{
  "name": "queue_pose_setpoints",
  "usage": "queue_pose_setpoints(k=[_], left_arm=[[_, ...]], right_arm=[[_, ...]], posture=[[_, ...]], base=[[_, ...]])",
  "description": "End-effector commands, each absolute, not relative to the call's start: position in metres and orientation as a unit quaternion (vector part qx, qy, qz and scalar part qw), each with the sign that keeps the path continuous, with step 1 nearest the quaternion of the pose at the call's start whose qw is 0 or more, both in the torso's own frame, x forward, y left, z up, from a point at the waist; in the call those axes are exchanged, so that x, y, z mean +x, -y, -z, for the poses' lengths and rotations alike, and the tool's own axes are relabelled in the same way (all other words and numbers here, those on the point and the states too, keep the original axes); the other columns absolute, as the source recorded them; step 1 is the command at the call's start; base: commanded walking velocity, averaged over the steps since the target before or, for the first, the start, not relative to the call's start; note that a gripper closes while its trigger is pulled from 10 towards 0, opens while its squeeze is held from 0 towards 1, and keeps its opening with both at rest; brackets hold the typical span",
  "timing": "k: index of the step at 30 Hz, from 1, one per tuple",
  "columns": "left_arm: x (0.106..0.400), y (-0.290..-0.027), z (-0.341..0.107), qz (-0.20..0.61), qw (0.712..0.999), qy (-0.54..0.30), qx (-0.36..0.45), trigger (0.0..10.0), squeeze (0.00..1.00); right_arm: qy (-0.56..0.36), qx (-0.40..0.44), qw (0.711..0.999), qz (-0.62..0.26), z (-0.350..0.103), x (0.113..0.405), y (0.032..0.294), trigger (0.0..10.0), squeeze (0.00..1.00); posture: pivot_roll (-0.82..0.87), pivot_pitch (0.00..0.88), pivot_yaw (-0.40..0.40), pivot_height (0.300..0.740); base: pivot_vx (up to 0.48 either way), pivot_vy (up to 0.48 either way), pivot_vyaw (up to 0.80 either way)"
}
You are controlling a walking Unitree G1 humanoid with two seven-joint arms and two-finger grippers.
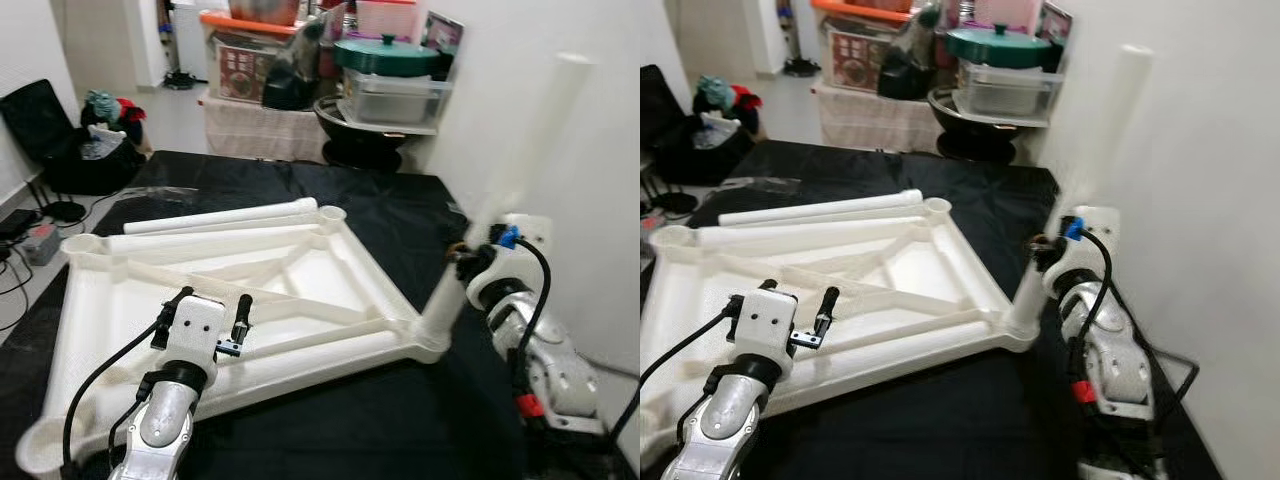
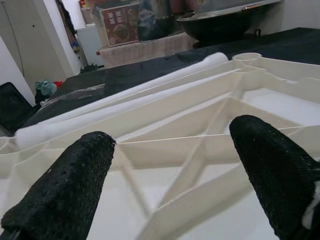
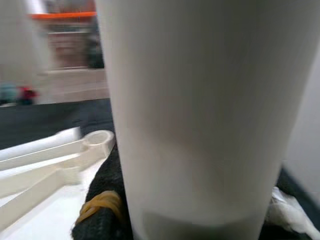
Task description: Building children table
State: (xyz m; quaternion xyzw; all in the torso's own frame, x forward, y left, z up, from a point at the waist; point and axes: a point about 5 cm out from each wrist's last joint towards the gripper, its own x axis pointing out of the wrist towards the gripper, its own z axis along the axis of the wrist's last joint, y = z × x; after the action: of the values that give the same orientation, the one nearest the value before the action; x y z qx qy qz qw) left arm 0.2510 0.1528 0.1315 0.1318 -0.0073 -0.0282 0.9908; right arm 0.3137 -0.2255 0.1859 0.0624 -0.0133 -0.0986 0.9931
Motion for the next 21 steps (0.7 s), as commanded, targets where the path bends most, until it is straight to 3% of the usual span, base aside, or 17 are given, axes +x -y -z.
queue_pose_setpoints(k=[1, 7, 8, 9, 10, 11, 12, 15, 17, 18, 19, 20, 21], left_arm=[[0.251, -0.15, -0.13, 0.032, 0.99, 0.003, 0.135, 10.0, 0.0], [0.251, -0.148, -0.13, 0.033, 0.991, 0.005, 0.133, 10.0, 0.0], [0.251, -0.148, -0.13, 0.033, 0.991, 0.004, 0.133, 10.0, 0.0], [0.251, -0.148, -0.13, 0.033, 0.991, 0.004, 0.133, 10.0, 0.0], [0.251, -0.15, -0.129, 0.03, 0.991, 0.004, 0.133, 10.0, 0.0], [0.251, -0.15, -0.129, 0.03, 0.991, 0.004, 0.133, 10.0, 0.0], [0.252, -0.151, -0.129, 0.028, 0.991, 0.003, 0.132, 10.0, 0.0], [0.252, -0.151, -0.129, 0.028, 0.991, 0.003, 0.132, 10.0, 0.0], [0.253, -0.151, -0.129, 0.028, 0.991, 0.003, 0.131, 10.0, 0.0], [0.253, -0.151, -0.129, 0.028, 0.991, 0.003, 0.131, 10.0, 0.0], [0.254, -0.151, -0.128, 0.028, 0.991, 0.003, 0.132, 10.0, 0.0], [0.254, -0.151, -0.128, 0.028, 0.991, 0.003, 0.132, 10.0, 0.0], [0.254, -0.151, -0.128, 0.027, 0.991, 0.004, 0.133, 10.0, 0.0]], right_arm=[[-0.074, 0.065, 0.973, 0.207, -0.144, 0.298, 0.251, 0.0, 0.0], [-0.095, 0.07, 0.97, 0.214, -0.136, 0.295, 0.228, 0.0, 0.0], [-0.094, 0.095, 0.974, 0.182, -0.137, 0.3, 0.218, 2.4, 0.0], [-0.094, 0.095, 0.974, 0.182, -0.137, 0.3, 0.218, 2.4, 0.0], [-0.075, 0.129, 0.983, 0.106, -0.143, 0.307, 0.203, 10.0, 0.0], [-0.075, 0.129, 0.983, 0.106, -0.143, 0.307, 0.203, 10.0, 0.0], [-0.042, 0.161, 0.986, 0.025, -0.156, 0.312, 0.19, 10.0, 0.0], [-0.042, 0.161, 0.986, 0.025, -0.156, 0.312, 0.19, 10.0, 0.0], [0.026, 0.171, 0.976, -0.133, -0.183, 0.311, 0.178, 10.0, 0.0], [0.026, 0.171, 0.976, -0.133, -0.183, 0.311, 0.178, 10.0, 0.0], [0.043, 0.162, 0.971, -0.169, -0.191, 0.309, 0.181, 10.0, 1.0], [0.043, 0.162, 0.971, -0.169, -0.191, 0.309, 0.181, 10.0, 1.0], [0.046, 0.149, 0.962, -0.223, -0.199, 0.305, 0.182, 10.0, 1.0]], posture=[[0.11, 0.0, -0.107, 0.74], [0.1, 0.0, -0.113, 0.74], [0.11, 0.0, -0.121, 0.74], [0.11, 0.0, -0.121, 0.74], [0.11, 0.0, -0.121, 0.74], [0.11, 0.0, -0.121, 0.74], [0.11, 0.0, -0.117, 0.74], [0.11, 0.0, -0.117, 0.74], [0.11, 0.0, -0.121, 0.74], [0.11, 0.0, -0.121, 0.74], [0.11, 0.0, -0.128, 0.74], [0.11, 0.0, -0.128, 0.74], [0.12, 0.0, -0.133, 0.74]], base=[[0.0, 0.0, 0.0], [0.0, 0.0, 0.0], [0.0, 0.0, 0.0], [0.0, 0.0, 0.0], [0.0, 0.0, 0.0], [0.0, 0.0, 0.0], [0.0, 0.0, 0.0], [0.0, 0.0, 0.0], [0.0, 0.0, 0.0], [0.0, 0.0, 0.0], [0.0, 0.0, 0.0], [0.0, 0.0, 0.0], [0.0, 0.0, 0.0]])
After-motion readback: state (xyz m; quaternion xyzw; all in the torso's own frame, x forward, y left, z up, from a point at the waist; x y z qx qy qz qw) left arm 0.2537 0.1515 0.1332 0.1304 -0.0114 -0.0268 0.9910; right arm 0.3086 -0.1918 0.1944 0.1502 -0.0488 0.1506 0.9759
